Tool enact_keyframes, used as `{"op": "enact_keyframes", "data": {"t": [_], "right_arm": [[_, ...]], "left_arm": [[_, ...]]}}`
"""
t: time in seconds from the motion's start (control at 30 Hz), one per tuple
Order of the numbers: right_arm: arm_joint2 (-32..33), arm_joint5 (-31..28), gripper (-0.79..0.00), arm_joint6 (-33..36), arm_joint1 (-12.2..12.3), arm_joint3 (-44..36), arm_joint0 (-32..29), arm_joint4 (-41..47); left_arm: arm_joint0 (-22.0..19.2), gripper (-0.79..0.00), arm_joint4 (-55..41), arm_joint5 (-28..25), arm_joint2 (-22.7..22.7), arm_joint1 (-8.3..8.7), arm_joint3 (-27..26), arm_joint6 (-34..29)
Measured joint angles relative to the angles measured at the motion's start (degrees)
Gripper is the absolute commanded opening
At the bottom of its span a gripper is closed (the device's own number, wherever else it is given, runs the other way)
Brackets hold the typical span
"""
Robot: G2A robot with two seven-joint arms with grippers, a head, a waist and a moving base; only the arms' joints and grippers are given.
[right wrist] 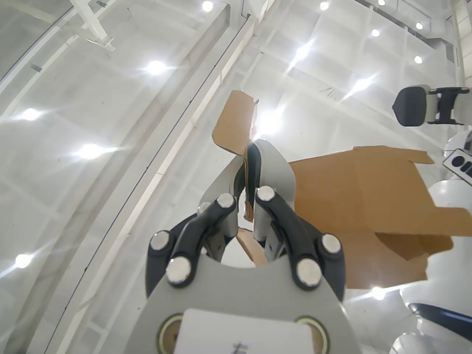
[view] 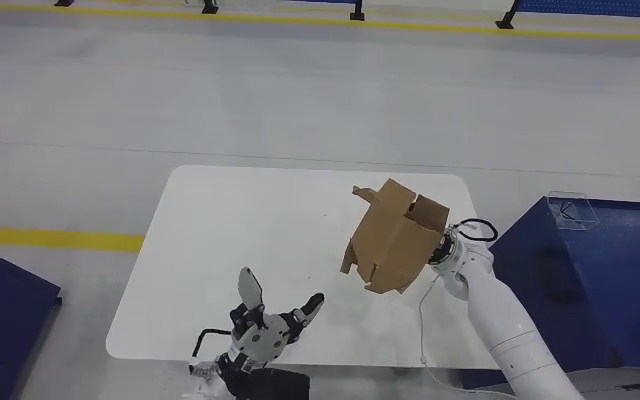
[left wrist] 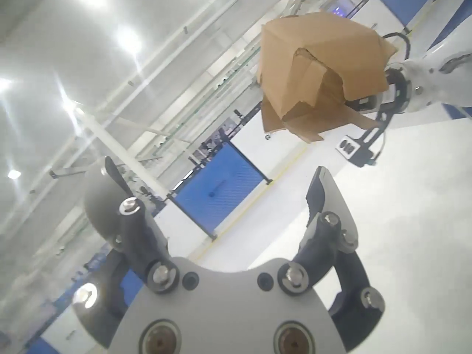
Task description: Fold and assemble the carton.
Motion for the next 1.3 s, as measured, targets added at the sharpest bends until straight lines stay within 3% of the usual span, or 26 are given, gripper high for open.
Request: {"op": "enact_keyframes", "data": {"t": [0.1,0.33,0.7,0.93,1.17,1.3], "right_arm": [[-0.28,0.43,-0.785,-0.16,-0.3,0.24,0.19,0.14],[-0.22,1.06,-0.785,-0.35,-0.76,0.36,0.68,-0.44],[0.1,2.93,-0.785,1.25,-1.03,-0.7,0.55,-1.61],[0.37,4.16,-0.785,0.0,-0.82,-1.37,0.44,-1.28],[-0.35,5.37,-0.785,-1.22,-0.75,-2.32,0.53,-1.18],[-0.79,5.64,-0.785,-1.48,-0.7,-2.85,0.52,-1.26]], "left_arm": [[-0.77,0.0,7.23,2.64,3.34,-0.76,1.39,-2.79],[-5.37,0.0,11.76,1.42,9.21,-2.53,3.21,-6.17],[-11.93,0.0,2.77,-0.86,12.03,-4.8,5.45,-6.01],[-13.43,0.0,1.59,-0.42,12.52,-5.69,5.93,-5.34],[-15.01,-0.105,2.51,0.03,13.77,-6.72,6.47,-5.52],[-16.34,-0.283,2.83,-0.45,14.48,-7.43,7.16,-6.37]]}}
